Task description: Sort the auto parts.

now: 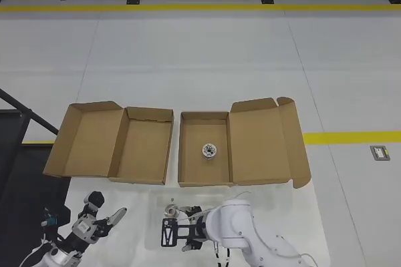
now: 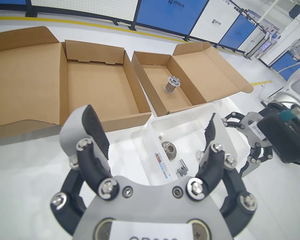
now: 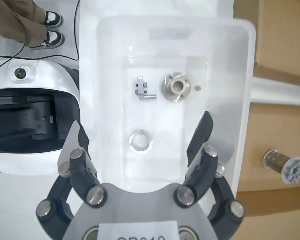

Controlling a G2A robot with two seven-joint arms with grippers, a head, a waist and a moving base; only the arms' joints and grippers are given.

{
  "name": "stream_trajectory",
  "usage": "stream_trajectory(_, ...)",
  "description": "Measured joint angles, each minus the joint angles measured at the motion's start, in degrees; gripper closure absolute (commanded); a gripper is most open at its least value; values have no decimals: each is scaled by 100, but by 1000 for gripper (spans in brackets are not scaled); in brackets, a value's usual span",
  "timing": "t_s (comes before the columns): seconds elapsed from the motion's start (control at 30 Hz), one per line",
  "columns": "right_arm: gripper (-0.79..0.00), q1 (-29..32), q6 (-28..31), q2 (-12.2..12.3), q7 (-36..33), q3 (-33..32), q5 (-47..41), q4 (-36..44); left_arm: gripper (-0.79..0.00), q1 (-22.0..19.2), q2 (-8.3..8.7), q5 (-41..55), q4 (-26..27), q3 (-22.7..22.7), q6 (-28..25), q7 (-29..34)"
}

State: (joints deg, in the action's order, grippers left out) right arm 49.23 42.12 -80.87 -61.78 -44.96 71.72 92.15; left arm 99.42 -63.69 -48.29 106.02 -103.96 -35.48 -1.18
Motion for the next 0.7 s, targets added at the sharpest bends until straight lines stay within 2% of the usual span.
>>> stream_trajectory(0.1,-785,-2,-590,-13,-204,-44,-28,10,-785,0,0,0,0,0,0,0)
stream_trajectory(0.27,-785,-2,-400,-13,-188,-41,-23,12,-785,0,0,0,0,0,0,0)
stream_trajectory(0.4,-785,70,-702,3,22,-19,397,-50,-785,0,0,0,0,0,0,0)
stream_trajectory(0.53,-776,58,-997,-11,-153,137,893,-139,-785,0,0,0,0,0,0,0)
stream_trajectory(0.57,-739,55,-1062,-17,-199,152,934,-173,-785,0,0,0,0,0,0,0)
stream_trajectory(0.6,-650,44,-1144,-25,-271,159,955,-218,-785,0,0,0,0,0,0,0)
stream_trajectory(0.63,-600,34,-1174,-32,-309,165,942,-247,-785,0,0,0,0,0,0,0)
stream_trajectory(0.67,-582,22,-1176,-38,-332,168,911,-282,-785,0,0,0,0,0,0,0)
stream_trajectory(0.7,-468,-1,-1145,-44,-353,167,854,-344,-785,0,0,0,0,0,0,0)
